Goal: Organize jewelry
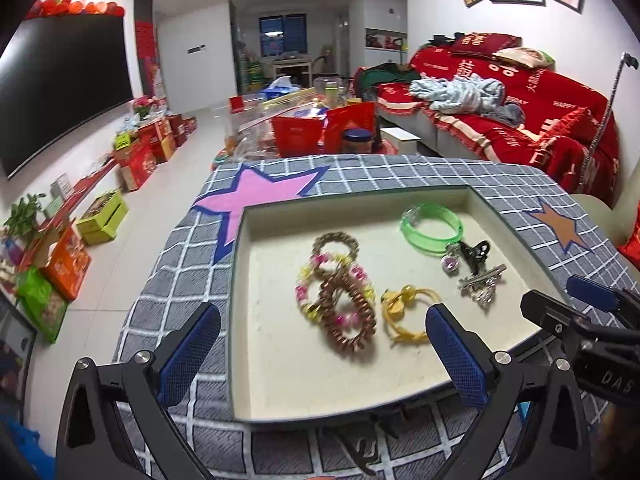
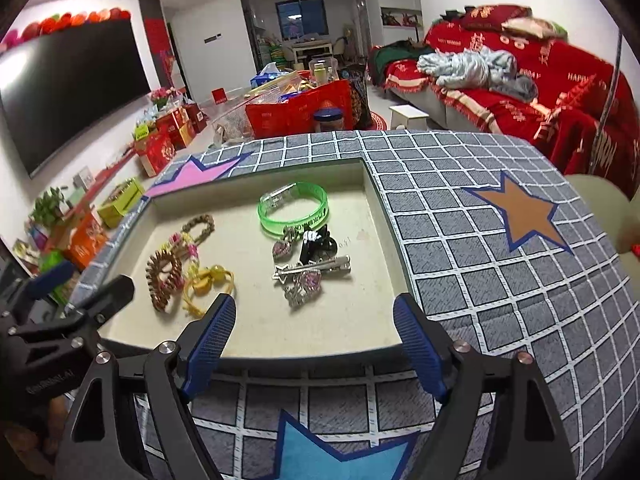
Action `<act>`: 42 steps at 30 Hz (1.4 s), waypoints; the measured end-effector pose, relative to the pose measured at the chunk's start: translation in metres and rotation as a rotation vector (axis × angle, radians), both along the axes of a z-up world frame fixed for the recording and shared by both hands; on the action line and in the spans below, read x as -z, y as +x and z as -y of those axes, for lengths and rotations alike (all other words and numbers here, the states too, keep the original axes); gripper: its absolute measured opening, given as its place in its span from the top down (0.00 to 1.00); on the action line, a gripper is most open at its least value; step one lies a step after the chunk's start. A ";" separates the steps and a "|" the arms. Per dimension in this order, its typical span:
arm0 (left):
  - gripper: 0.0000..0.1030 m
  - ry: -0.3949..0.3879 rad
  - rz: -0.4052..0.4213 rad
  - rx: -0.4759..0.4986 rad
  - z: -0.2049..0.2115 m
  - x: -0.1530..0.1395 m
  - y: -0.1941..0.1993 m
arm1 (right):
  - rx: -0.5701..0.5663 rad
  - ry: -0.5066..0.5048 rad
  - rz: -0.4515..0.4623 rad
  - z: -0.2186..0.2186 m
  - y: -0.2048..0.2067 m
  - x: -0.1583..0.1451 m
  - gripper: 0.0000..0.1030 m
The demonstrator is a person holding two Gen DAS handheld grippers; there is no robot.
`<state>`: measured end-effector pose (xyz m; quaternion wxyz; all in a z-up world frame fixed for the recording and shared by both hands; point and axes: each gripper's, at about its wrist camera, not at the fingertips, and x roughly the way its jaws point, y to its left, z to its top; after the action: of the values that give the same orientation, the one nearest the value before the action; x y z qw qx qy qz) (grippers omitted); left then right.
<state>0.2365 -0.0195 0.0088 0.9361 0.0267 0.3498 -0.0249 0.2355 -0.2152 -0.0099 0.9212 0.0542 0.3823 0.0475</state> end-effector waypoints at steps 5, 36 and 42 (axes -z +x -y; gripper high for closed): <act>0.00 0.000 0.003 -0.047 -0.006 0.004 -0.010 | -0.007 -0.030 0.037 -0.006 -0.005 0.001 0.18; 0.00 -0.011 -0.010 -0.102 -0.012 0.012 -0.027 | -0.016 -0.041 0.063 -0.013 -0.010 -0.002 0.00; 0.00 -0.009 -0.010 -0.102 -0.013 0.012 -0.027 | -0.017 -0.041 0.063 -0.013 -0.010 -0.002 0.00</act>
<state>0.2091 -0.0067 -0.0029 0.9345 0.0045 0.3552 0.0209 0.2254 -0.2025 -0.0076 0.9332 0.0307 0.3546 0.0491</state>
